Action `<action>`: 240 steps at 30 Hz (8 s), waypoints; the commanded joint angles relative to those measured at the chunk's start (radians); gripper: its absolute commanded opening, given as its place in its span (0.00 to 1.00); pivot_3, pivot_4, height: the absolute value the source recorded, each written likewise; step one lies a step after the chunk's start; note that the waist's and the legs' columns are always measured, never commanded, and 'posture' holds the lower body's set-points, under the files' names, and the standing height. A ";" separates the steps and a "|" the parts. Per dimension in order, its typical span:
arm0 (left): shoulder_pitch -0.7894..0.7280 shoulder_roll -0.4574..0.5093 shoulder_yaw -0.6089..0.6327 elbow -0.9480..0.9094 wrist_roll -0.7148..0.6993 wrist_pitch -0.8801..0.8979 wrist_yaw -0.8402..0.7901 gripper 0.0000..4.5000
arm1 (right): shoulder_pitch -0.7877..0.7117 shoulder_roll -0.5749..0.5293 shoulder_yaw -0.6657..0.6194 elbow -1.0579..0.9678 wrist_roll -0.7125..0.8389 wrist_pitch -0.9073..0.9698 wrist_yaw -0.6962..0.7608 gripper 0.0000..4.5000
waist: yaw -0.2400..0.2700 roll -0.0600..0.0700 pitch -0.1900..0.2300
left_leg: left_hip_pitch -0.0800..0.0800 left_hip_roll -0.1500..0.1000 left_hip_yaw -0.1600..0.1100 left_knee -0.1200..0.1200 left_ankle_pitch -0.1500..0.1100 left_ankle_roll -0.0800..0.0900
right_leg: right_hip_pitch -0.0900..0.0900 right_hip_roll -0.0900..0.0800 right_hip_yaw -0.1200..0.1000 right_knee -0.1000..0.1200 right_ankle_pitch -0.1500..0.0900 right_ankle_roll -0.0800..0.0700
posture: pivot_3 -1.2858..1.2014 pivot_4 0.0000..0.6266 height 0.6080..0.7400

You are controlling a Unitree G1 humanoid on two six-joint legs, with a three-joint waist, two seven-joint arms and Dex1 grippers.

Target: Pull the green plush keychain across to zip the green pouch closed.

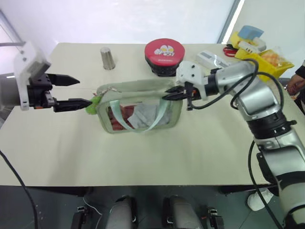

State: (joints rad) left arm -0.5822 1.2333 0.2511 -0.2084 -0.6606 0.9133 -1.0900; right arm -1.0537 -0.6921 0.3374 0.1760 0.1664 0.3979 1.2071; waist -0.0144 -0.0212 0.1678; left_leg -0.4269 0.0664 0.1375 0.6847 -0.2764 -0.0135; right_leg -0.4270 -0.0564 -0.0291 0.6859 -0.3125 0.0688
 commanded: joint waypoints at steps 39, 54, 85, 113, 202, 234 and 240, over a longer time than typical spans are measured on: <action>-0.016 -0.037 -0.024 0.113 0.066 -0.162 -0.038 1.00 | 0.106 -0.262 -0.210 -0.370 0.166 0.362 0.091 0.56 | 0.001 0.000 0.000 | 0.001 0.000 0.000 0.000 0.000 0.000 | 0.000 0.000 0.000 0.001 0.000 0.000 | 0.52 0.24 1.00; -0.011 -0.072 -0.093 0.101 0.104 -0.185 -0.052 1.00 | 0.207 -0.203 -0.175 -0.385 0.160 0.346 -0.008 0.02 | 0.000 0.000 0.000 | 0.001 0.000 0.001 0.000 0.000 0.000 | 0.000 0.000 0.000 0.001 0.000 0.000 | 0.52 0.24 1.00; -0.179 -0.211 -0.198 0.128 0.189 -0.209 -0.027 0.00 | 0.200 -0.190 -0.169 -0.363 0.147 0.322 -0.035 0.00 | 0.001 0.000 0.000 | 0.001 0.000 0.001 0.001 0.000 0.000 | 0.000 0.001 0.000 0.001 0.000 0.000 | 0.52 0.24 1.00; -0.180 -0.151 -0.252 0.051 0.266 -0.251 -0.110 0.85 | 0.204 -0.167 -0.162 -0.335 0.136 0.296 -0.057 0.00 | -0.002 0.000 -0.001 | 0.001 0.000 0.000 0.001 0.000 0.000 | 0.001 0.002 0.001 0.001 0.000 0.000 | 0.52 0.24 1.00; 0.036 -0.334 -0.249 -0.108 0.203 -0.097 0.165 0.00 | 0.342 -0.174 -0.261 -0.305 -0.157 0.331 -0.573 0.01 | 0.006 0.000 -0.001 | 0.001 -0.001 -0.001 0.001 0.000 0.000 | 0.003 -0.001 0.000 0.001 0.000 0.000 | 0.52 0.24 1.00; -0.166 -0.221 -0.153 0.109 0.141 -0.084 0.042 0.99 | 0.172 -0.278 -0.393 -0.165 0.272 0.399 -0.011 1.00 | -0.007 0.001 -0.001 | 0.004 0.001 0.000 -0.001 0.000 0.000 | 0.003 0.005 0.003 -0.001 0.000 0.000 | 0.52 0.24 1.00; -0.207 -0.208 -0.153 0.182 0.149 -0.130 0.015 0.99 | 0.185 -0.271 -0.390 -0.305 0.375 0.507 -0.001 1.00 | 0.005 0.001 -0.001 | 0.002 0.001 -0.001 0.000 0.000 0.000 | 0.003 0.004 0.002 -0.001 0.000 0.000 | 0.52 0.24 1.00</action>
